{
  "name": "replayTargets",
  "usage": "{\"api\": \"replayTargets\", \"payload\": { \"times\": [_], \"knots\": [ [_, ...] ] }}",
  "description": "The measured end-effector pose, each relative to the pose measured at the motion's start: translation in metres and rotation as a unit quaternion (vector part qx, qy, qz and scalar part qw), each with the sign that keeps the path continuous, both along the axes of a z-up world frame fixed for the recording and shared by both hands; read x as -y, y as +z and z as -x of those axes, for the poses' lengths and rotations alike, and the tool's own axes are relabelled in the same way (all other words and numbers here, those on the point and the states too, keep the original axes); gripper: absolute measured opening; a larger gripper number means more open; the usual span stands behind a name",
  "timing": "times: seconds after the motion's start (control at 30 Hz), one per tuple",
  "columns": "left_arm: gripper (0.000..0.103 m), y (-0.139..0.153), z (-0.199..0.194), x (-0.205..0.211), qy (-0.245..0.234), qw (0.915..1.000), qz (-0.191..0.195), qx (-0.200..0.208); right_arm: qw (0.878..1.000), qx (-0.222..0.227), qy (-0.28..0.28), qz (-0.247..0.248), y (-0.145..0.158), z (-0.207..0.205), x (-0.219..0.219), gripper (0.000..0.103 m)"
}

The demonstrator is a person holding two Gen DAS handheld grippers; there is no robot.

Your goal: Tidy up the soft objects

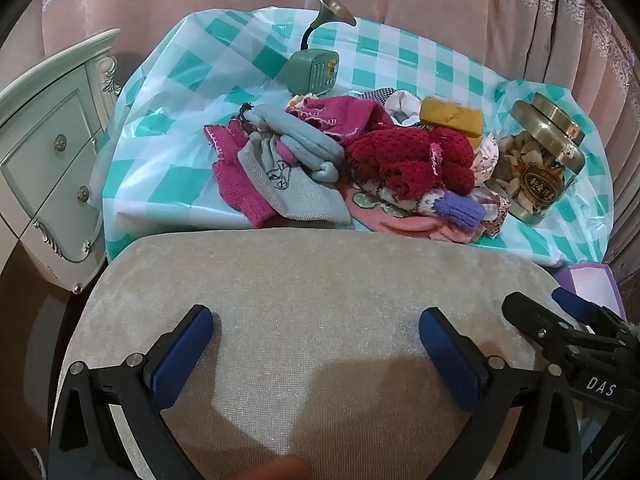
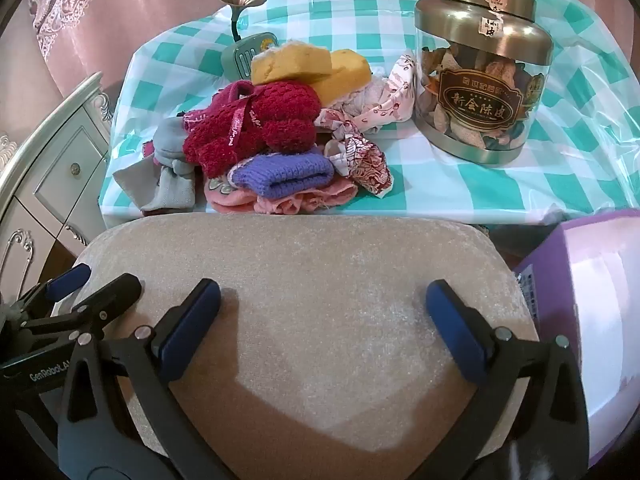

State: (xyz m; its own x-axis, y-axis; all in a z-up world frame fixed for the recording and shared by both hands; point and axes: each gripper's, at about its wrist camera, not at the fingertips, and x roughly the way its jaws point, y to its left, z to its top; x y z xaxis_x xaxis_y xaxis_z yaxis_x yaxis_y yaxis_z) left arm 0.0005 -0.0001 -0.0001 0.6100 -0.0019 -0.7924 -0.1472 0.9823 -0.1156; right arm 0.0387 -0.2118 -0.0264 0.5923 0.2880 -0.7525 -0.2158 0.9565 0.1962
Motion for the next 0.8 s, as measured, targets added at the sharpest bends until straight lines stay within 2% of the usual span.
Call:
{"api": "replayTargets", "payload": {
  "times": [0.8],
  "knots": [
    [0.103,0.0001,0.0003,0.0004,0.000,1.0000,-0.003,0.004,1.000,0.000,0.000,0.004,-0.0001,-0.0001,0.0005,0.103]
  ]
}}
